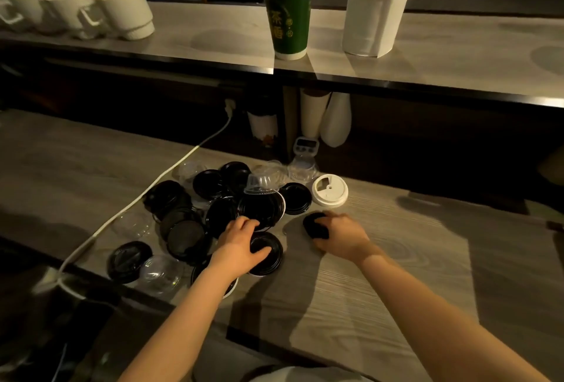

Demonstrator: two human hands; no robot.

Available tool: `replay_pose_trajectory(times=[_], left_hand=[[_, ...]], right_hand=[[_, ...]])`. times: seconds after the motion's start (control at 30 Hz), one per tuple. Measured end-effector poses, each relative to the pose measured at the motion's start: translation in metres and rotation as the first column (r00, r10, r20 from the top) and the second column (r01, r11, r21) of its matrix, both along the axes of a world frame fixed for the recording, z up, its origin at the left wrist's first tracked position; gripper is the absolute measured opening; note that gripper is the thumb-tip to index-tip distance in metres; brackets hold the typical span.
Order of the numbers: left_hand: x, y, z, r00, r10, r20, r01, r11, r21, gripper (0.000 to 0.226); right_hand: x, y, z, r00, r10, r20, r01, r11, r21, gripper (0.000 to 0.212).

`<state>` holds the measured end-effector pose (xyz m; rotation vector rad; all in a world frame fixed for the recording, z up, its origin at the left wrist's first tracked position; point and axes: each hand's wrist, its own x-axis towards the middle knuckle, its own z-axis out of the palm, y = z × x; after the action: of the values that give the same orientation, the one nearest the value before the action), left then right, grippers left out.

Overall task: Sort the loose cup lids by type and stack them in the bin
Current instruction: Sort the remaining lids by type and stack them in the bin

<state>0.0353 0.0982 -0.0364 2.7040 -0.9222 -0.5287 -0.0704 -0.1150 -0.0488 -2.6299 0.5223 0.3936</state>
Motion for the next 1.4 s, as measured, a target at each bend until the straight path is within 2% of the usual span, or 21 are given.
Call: replay_pose_trajectory(times=[0.07,0.17,0.3,0.43,0.47,0.5,0.53,0.57,0.6,0.67,0.77,0.83,0.93,0.97,1.03,1.1,1.13,1.17,1.23,1.3,1.4], left_hand=[[0.002,-0.006,0.005,0.999,-0.024,0.029,0.028,0.991,-0.133,0.072],[0.007,-0.02,0.019,0.995,-0.079,-0.06,0.057,0.952,-0.3,0.075],[0.013,-0.03,0.036,0.973,-0.121,-0.198,0.016,0.887,-0.461,0.04],[0.03,-0.019,0.048,0.957,0.026,-0.289,-0.18,0.834,-0.521,0.027],[0.035,-0.014,0.052,0.944,0.097,-0.315,-0.261,0.804,-0.534,0.024],[0.04,-0.009,0.055,0.923,0.168,-0.346,-0.344,0.762,-0.548,0.019],[0.044,-0.004,0.056,0.9,0.232,-0.368,-0.413,0.721,-0.556,0.013],[0.048,0.0,0.056,0.88,0.28,-0.383,-0.463,0.686,-0.562,0.009],[0.052,0.005,0.054,0.861,0.315,-0.399,-0.501,0.653,-0.568,0.007],[0.058,0.011,0.048,0.82,0.356,-0.448,-0.569,0.592,-0.571,0.008],[0.059,0.014,0.039,0.74,0.413,-0.532,-0.671,0.518,-0.531,0.029],[0.06,0.015,0.033,0.684,0.449,-0.575,-0.727,0.488,-0.484,0.055],[0.061,0.017,0.028,0.665,0.459,-0.589,-0.745,0.466,-0.477,0.062],[0.062,0.017,0.028,0.662,0.451,-0.599,-0.747,0.46,-0.479,0.062],[0.06,0.012,0.032,0.654,0.434,-0.62,-0.754,0.45,-0.479,0.062],[0.058,0.006,0.036,0.646,0.409,-0.645,-0.76,0.429,-0.488,0.062],[0.057,0.003,0.038,0.649,0.394,-0.651,-0.756,0.425,-0.497,0.06],[0.057,0.0,0.037,0.647,0.378,-0.662,-0.757,0.423,-0.498,0.058],[0.053,-0.007,0.039,0.636,0.324,-0.701,-0.758,0.431,-0.489,0.055],[0.045,-0.019,0.043,0.615,0.263,-0.743,-0.767,0.415,-0.489,0.049],[0.027,-0.037,0.057,0.551,0.108,-0.828,-0.805,0.329,-0.493,0.033]], right_hand=[[0.007,0.004,0.016,0.98,-0.179,0.091,0.146,0.945,0.291,0.026],[0.019,0.009,0.044,0.962,-0.274,0.005,0.203,0.726,0.657,0.012],[0.036,0.008,0.072,0.987,-0.163,-0.003,0.11,0.652,0.75,0.029],[0.05,0.006,0.074,0.956,-0.292,0.036,0.136,0.546,0.827,0.037],[0.053,0.01,0.069,0.94,-0.331,0.08,0.146,0.604,0.783,0.037],[0.056,0.013,0.063,0.935,-0.313,0.17,0.126,0.738,0.663,0.036],[0.058,0.017,0.055,0.936,-0.217,0.275,0.066,0.881,0.469,0.037],[0.059,0.023,0.047,0.938,-0.055,0.342,-0.038,0.966,0.258,0.041],[0.06,0.03,0.039,0.934,0.131,0.332,-0.169,0.982,0.089,0.049],[0.063,0.047,0.027,0.886,0.437,0.156,-0.417,0.898,-0.142,0.064],[0.07,0.063,0.016,0.81,0.585,-0.05,-0.557,0.738,-0.381,0.061],[0.073,0.064,0.012,0.813,0.581,-0.028,-0.54,0.737,-0.406,0.052],[0.073,0.057,0.006,0.775,0.599,0.202,-0.496,0.774,-0.394,0.035],[0.072,0.053,0.005,0.763,0.58,0.287,-0.471,0.801,-0.369,0.029],[0.067,0.046,0.01,0.808,0.417,0.416,-0.376,0.909,-0.18,0.019],[0.064,0.042,0.021,0.872,0.138,0.469,-0.209,0.972,0.103,0.015],[0.063,0.041,0.03,0.88,-0.043,0.473,-0.111,0.95,0.292,0.011],[0.062,0.039,0.04,0.868,-0.23,0.44,-0.038,0.852,0.521,0.005],[0.061,0.036,0.059,0.815,-0.507,0.281,0.03,0.521,0.853,0.015],[0.062,0.032,0.074,0.783,-0.605,0.146,0.053,0.298,0.953,0.022],[0.065,0.034,0.087,0.725,-0.682,0.096,0.053,0.194,0.98,0.025]])
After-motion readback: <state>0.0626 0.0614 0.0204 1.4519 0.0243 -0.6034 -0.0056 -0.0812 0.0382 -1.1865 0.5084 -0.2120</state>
